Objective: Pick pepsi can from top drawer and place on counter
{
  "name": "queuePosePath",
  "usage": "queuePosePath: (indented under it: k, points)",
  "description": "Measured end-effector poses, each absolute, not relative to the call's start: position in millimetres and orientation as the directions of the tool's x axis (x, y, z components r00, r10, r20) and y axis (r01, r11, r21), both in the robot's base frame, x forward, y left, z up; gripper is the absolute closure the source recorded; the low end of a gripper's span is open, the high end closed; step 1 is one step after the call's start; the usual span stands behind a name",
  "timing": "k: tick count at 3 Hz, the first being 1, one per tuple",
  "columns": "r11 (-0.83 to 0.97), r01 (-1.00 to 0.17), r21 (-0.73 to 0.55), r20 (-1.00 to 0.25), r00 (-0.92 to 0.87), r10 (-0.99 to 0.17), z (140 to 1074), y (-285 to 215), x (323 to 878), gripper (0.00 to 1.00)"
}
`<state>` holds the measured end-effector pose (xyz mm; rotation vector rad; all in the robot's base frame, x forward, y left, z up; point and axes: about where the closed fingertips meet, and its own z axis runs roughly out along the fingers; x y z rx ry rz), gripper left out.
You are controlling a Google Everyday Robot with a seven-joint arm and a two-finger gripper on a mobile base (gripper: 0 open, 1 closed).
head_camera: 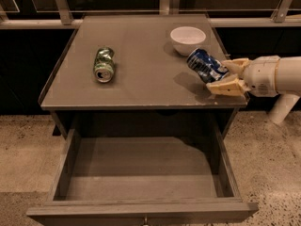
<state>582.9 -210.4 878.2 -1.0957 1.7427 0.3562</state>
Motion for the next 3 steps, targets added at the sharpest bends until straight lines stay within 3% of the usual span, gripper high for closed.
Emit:
queuePosePath:
  k: [2, 3]
  points:
    - [0.545, -0.802, -0.243, -0.858, -0.084, -0.506, 878.2, -210.3, 582.9, 0.12]
    - [0.545, -0.802, -0.243, -0.858, -0.084, -0.506, 878.2, -210.3, 582.9, 0.00]
